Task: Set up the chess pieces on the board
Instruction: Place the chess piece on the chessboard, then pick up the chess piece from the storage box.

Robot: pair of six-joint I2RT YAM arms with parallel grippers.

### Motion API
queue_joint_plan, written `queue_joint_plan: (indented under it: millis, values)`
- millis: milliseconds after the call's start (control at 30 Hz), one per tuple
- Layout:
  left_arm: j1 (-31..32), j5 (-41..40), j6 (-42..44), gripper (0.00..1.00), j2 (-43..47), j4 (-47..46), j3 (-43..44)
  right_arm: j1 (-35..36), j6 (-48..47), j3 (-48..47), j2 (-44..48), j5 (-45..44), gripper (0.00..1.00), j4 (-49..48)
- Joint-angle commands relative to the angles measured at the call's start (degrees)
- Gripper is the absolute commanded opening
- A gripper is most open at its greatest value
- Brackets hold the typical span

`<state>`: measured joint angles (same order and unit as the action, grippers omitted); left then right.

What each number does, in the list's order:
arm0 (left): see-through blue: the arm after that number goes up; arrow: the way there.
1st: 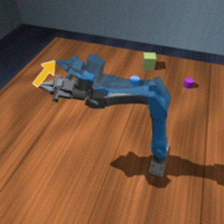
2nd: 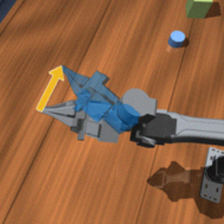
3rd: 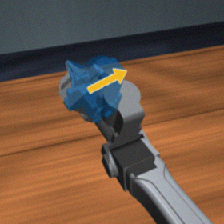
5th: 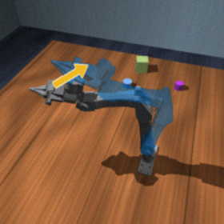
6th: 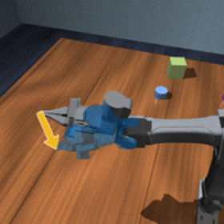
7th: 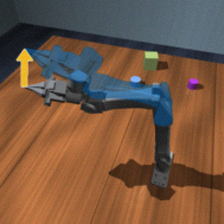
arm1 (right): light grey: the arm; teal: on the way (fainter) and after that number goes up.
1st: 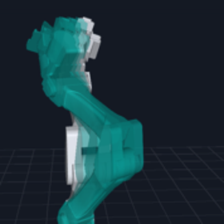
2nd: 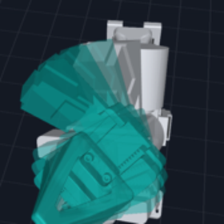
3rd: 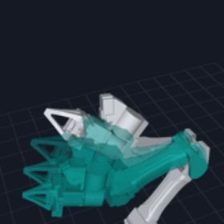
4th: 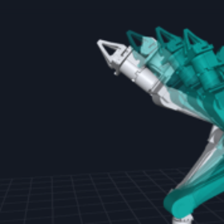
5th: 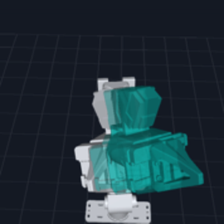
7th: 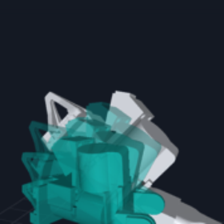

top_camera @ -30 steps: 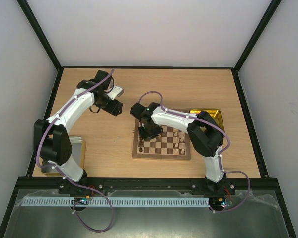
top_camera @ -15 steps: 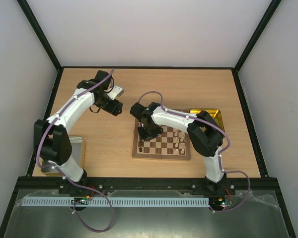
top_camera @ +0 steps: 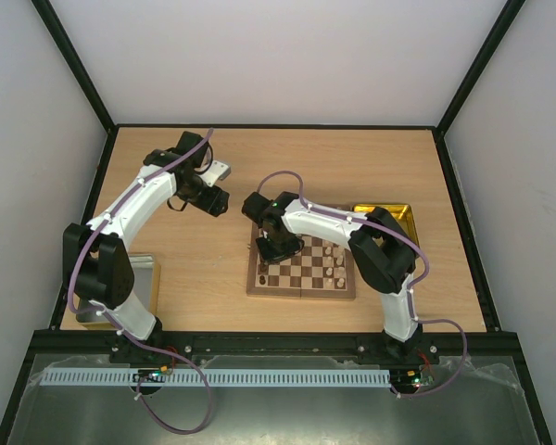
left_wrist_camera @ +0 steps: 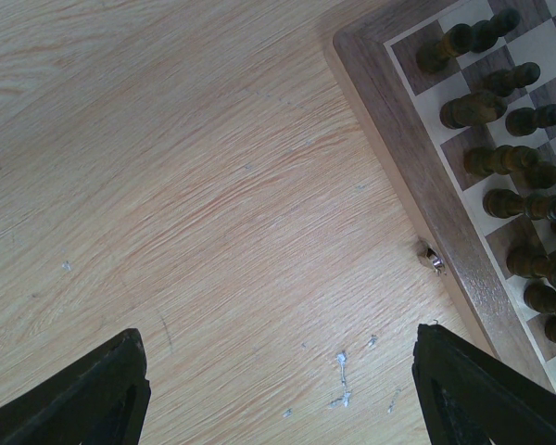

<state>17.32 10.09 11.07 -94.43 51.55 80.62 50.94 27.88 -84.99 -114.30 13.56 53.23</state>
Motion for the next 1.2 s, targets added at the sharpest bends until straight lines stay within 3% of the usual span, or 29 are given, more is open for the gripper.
queue_joint_plan:
  millis: [0, 867, 1033, 1167]
  values:
    - [-0.19, 0.37, -0.35, 0.78, 0.84, 0.56, 0.68, -0.58, 0.16, -0.84, 1.47, -1.38, 0.29, 1.20]
    - [-0.06, 0.37, -0.44, 0.78, 0.57, 0.66, 0.92, -2.47, 0.81, -4.03, 6.57, -3.33, 0.27, 6.00]
    - [-0.07, 0.35, -0.44, 0.78, 0.57, 0.69, 0.81, -7.11, 2.24, -3.20, 12.66, -9.29, 0.27, 9.33]
    - [0.04, 0.72, -0.30, 0.78, -0.05, 0.83, 1.18, -15.81, 4.50, 0.06, 17.10, -15.49, 0.27, 11.93]
